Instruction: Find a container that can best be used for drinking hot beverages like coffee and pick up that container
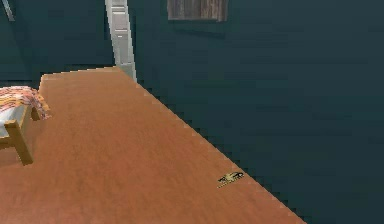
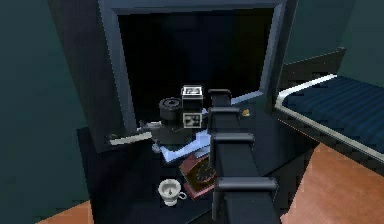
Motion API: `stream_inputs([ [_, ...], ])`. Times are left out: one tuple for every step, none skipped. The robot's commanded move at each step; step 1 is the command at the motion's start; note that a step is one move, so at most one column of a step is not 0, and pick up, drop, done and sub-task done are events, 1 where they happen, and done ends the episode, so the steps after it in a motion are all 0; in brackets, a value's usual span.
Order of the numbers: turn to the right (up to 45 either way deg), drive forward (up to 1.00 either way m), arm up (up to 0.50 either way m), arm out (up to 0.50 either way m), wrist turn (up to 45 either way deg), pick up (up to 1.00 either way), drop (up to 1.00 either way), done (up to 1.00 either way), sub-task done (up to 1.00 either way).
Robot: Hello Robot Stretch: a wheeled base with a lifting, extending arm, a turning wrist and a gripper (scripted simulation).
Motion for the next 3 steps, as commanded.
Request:
stream_inputs([
  [0.0, 0.00, 0.00, 0.00, 27.0, 0.00, 0.00, 0.00, 0.00],
  [0.0, 0.00, -0.30, 0.00, 0.0, 0.00, 0.00, 0.00, 0.00],
  [0.0, 0.00, 0.00, 0.00, 0.0, 1.00, 0.00, 0.00, 0.00],
])
